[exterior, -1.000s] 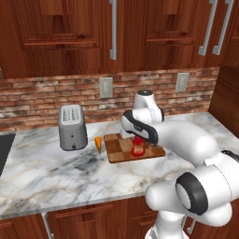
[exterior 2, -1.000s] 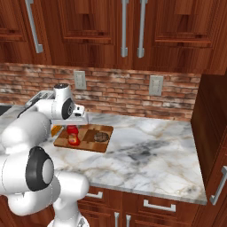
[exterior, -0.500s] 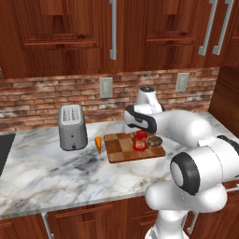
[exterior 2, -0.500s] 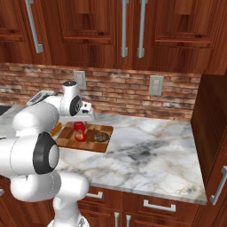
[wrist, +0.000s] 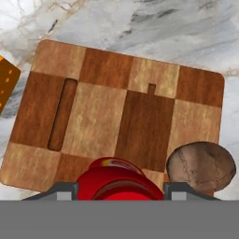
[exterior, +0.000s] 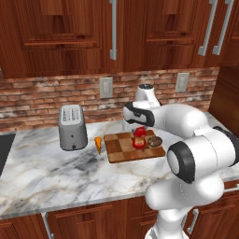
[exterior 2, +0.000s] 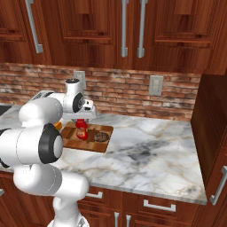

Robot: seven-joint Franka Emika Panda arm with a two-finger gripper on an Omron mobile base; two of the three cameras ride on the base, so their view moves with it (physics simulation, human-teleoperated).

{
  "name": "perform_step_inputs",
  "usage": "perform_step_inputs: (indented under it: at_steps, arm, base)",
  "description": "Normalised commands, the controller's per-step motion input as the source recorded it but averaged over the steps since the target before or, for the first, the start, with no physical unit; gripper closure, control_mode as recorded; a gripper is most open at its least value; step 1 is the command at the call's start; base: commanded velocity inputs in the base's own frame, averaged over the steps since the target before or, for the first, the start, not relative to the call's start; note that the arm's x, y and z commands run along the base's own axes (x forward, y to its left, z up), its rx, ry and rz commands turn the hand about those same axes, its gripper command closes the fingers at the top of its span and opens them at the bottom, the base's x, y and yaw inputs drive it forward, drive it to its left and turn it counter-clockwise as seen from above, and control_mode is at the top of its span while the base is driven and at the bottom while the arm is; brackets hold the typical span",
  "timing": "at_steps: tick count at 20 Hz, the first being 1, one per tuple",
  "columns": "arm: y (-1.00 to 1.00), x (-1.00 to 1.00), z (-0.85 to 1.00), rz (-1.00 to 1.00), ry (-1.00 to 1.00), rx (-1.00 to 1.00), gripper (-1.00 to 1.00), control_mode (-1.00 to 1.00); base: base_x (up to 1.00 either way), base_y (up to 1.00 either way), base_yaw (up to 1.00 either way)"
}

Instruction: Retrieve the reheated potato from the microwave, then place the potato, cheese, and condiment on the cutting board.

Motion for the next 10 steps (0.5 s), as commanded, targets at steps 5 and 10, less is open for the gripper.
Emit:
perform_step_inputs:
  at_steps: [5, 10]
  arm:
    - [0.0, 0.11, -0.09, 0.02, 0.0, 0.0, 1.0, -1.0]
    - [0.0, 0.01, -0.14, 0.02, 0.0, 0.0, 1.0, -1.0]
  base:
    - [0.0, 0.0, 0.0]
    - [0.0, 0.0, 0.0]
